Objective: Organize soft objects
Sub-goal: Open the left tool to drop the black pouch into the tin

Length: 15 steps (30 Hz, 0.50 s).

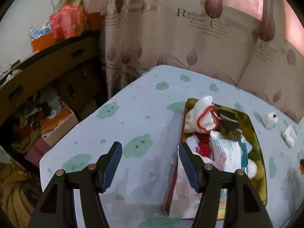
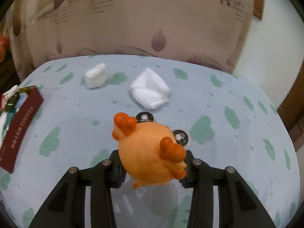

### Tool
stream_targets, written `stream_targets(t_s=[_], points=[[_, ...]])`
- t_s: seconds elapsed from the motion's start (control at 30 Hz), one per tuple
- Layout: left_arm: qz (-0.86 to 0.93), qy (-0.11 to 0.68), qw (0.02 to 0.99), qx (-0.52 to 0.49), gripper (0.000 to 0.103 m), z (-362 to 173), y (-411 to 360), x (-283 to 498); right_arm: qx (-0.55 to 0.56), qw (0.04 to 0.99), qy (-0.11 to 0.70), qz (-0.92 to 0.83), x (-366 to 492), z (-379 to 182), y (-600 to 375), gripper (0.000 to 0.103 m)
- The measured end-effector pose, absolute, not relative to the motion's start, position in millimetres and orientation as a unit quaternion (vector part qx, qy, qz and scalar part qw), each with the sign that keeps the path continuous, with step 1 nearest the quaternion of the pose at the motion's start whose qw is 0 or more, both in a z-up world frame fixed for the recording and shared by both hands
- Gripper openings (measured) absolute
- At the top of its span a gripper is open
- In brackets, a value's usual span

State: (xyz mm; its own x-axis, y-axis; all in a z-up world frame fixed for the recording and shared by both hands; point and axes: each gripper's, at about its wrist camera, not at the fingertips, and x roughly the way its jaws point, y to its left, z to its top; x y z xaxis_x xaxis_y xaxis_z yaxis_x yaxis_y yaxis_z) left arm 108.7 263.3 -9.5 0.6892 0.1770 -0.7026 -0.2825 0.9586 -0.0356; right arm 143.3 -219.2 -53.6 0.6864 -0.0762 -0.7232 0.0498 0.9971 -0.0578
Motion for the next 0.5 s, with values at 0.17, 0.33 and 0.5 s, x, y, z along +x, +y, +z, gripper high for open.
stream_targets(t_s=[0.17,0.33,0.5], points=[[0.145,0.354,0.92,-0.087,0.064,-5,275,104,-0.025,0.921,0.389,0.01,146,-42,-182,0.039],[0.152,0.363,0.915,-0.095,0.064,-7,281,105,-0.041,0.92,0.385,0.055,149,-32,-143,0.039],[0.175,0.358,0.911,-0.1,0.064,-7,288,104,-0.05,0.917,0.381,0.108,149,-26,-99,0.039]])
